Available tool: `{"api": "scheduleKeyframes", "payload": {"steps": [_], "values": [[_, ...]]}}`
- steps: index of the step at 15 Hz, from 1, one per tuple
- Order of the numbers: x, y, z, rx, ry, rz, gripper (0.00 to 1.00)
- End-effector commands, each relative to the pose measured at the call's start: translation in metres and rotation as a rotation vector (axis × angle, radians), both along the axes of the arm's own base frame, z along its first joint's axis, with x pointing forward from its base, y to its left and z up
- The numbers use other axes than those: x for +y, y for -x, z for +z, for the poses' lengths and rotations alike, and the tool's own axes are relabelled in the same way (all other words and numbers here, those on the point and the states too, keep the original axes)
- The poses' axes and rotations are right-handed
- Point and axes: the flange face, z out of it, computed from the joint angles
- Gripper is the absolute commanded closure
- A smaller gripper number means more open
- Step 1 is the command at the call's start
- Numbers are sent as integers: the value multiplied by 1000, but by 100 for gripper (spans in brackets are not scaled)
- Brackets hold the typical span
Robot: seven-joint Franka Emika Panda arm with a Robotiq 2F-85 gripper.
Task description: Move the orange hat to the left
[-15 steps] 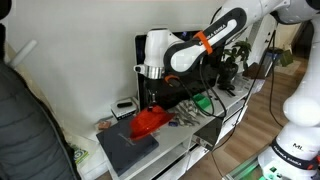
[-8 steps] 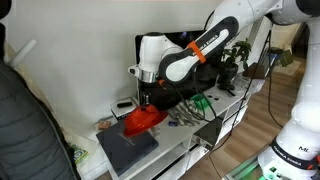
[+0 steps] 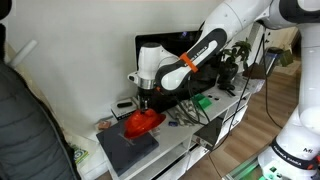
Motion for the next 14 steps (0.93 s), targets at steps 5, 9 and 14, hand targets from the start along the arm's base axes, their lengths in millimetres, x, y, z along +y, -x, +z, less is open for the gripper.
{"api": "scheduleKeyframes", "payload": {"steps": [5, 9, 14], "values": [[33, -31, -39, -156, -33, 5, 98], [52, -46, -44, -246, -117, -38, 98], [72, -57, -57, -315, -166, -87, 98]]}}
